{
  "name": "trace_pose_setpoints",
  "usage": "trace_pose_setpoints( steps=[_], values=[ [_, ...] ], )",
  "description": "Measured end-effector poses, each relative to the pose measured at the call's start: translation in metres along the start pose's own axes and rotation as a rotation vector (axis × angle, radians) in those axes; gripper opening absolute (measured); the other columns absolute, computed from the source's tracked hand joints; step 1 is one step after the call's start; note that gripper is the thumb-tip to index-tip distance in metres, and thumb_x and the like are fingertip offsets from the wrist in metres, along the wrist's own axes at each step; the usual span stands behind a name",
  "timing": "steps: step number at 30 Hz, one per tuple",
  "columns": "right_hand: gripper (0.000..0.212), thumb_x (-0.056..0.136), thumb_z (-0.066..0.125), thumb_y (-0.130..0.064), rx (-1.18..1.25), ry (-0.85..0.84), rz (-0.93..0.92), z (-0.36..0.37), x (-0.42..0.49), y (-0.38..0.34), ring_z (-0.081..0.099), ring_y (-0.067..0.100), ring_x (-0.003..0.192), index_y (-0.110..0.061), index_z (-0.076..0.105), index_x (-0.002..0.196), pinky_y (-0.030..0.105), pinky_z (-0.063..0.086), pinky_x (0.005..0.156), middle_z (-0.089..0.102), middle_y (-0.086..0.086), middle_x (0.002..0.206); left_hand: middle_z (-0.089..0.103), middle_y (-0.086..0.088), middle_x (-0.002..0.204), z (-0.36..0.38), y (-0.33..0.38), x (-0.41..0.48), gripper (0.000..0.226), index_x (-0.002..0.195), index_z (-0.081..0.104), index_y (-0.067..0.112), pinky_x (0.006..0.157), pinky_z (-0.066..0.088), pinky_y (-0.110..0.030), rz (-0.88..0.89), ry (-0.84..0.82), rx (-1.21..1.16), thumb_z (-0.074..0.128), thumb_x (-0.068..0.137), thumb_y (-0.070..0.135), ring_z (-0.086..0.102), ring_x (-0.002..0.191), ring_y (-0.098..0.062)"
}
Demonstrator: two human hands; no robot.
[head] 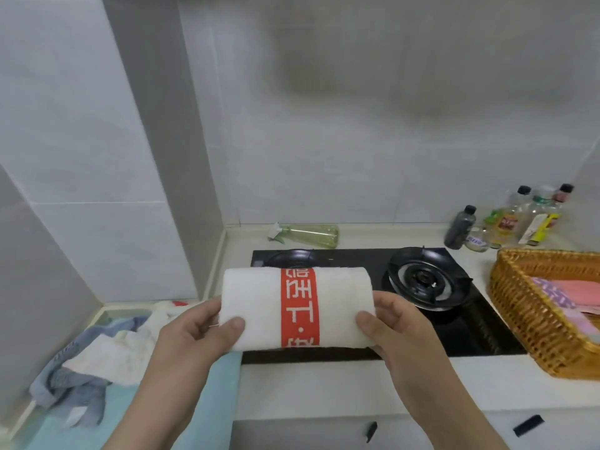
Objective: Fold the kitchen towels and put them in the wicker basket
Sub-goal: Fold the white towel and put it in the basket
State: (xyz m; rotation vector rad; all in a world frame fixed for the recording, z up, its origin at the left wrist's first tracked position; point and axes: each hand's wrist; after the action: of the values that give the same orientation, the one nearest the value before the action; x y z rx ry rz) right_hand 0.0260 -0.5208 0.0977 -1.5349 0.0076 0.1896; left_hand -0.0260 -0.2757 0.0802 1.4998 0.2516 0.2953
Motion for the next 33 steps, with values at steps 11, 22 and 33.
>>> trace_pose_setpoints(
  steps=[11,22,33],
  values=[
    [0.022,0.090,0.064,-0.005,-0.043,0.087,0.003,-0.176,0.039,-0.014,0.070,-0.001,0.084,-0.022,0.066,0.103,0.011,0.052,0.061,0.076,-0.014,0.092,0.075,-0.010,0.105,0.182,-0.010,0.018,0.065,0.113,0.071,0.012,0.082,0.058,-0.033,-0.043,-0.146,-0.067,0.082,0.051,0.029,0.071,0.099,-0.029],
    [0.018,0.089,0.067,-0.007,-0.001,0.251,0.005,-0.296,0.051,-0.011,0.072,0.005,0.086,-0.020,0.066,0.102,0.030,0.055,0.080,0.076,-0.010,0.094,0.075,-0.005,0.105,0.313,-0.014,0.033,0.063,0.108,0.074,0.020,0.089,0.051,-0.043,-0.038,-0.301,0.012,0.086,0.054,0.050,0.071,0.099,-0.026],
    [0.018,0.090,0.065,-0.008,-0.029,0.319,0.042,-0.379,0.093,-0.007,0.068,-0.007,0.078,-0.023,0.064,0.099,0.007,0.048,0.051,0.073,-0.022,0.082,0.075,-0.005,0.104,0.405,-0.038,0.073,0.046,0.111,0.071,0.016,0.098,0.049,-0.051,-0.112,-0.350,0.029,0.081,0.069,0.033,0.071,0.099,-0.026]
  ],
)
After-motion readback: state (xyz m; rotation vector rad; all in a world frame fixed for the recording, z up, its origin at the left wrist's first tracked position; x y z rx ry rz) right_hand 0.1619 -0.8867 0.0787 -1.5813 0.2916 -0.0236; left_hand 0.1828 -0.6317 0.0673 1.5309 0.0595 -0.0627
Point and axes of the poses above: each hand's wrist, its own x-axis towards the middle knuckle, its own z-axis out of the palm, y = z × x
